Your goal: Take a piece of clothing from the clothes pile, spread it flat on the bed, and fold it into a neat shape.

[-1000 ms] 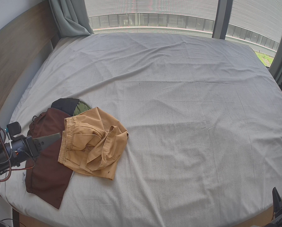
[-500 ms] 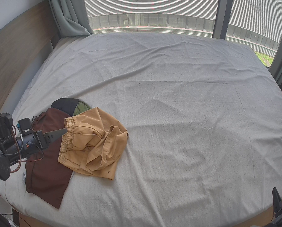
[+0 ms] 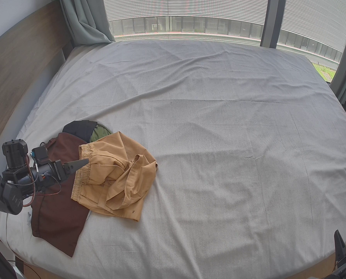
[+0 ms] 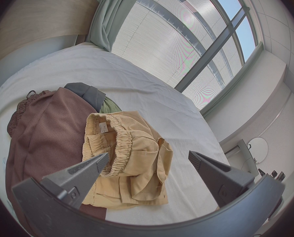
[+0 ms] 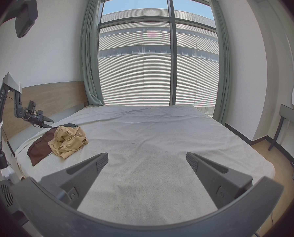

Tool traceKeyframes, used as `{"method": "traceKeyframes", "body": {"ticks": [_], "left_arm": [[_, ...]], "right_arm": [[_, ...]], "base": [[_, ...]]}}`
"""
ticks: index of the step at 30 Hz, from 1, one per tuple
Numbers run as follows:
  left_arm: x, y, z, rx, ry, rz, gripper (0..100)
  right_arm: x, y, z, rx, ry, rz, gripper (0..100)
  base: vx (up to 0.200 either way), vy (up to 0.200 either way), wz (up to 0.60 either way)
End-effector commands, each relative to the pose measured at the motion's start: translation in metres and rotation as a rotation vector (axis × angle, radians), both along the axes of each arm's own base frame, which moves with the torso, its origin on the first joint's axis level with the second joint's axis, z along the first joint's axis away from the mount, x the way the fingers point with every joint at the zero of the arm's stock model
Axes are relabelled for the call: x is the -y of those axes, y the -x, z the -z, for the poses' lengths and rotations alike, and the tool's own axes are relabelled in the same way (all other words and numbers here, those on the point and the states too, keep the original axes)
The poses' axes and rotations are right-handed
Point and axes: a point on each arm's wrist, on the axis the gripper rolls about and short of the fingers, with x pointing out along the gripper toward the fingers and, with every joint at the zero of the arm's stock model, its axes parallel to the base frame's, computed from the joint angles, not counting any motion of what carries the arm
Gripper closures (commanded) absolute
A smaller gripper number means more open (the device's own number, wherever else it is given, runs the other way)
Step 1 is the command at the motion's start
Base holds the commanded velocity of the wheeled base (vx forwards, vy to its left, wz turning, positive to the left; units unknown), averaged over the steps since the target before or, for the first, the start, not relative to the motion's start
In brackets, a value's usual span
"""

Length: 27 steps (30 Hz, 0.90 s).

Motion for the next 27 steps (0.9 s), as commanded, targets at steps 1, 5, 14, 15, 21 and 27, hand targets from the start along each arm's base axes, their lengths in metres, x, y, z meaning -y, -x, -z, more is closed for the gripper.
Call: {"method": "traceKeyframes", "body": {"ticks": [1, 5, 14, 15, 21, 27], "left_arm": [[-0.002, -0.014, 0.014, -0.023, 0.004, -0.001, 0], [-0.002, -0.022, 0.017, -0.015, 0.007, 0.009, 0], [0.005, -0.033, 0.023, -0.014, 0.007, 0.038, 0], [0.007, -0.033, 0.023, -0.017, 0.008, 0.042, 0], [0.022, -0.043, 0.031, -0.007, 0.003, 0.083, 0], [0.029, -0.048, 0.035, 0.016, 0.005, 0.103, 0]], "right_arm": [[0.0, 0.0, 0.005, -0.001, 0.0, -0.001, 0], [0.0, 0.0, 0.005, -0.001, 0.0, -0.001, 0], [0.0, 0.0, 0.005, -0.001, 0.0, -0.001, 0], [0.0, 0.0, 0.005, -0.001, 0.0, -0.001, 0], [0.0, 0.0, 0.005, -0.001, 0.0, -0.001, 0], [0.0, 0.0, 0.005, -0.001, 0.0, -0.001, 0]], "base": [[0.0, 0.0, 0.0], [0.0, 0.0, 0.0], [0.0, 0.0, 0.0], [0.0, 0.0, 0.0], [0.0, 0.0, 0.0], [0.0, 0.0, 0.0]]}}
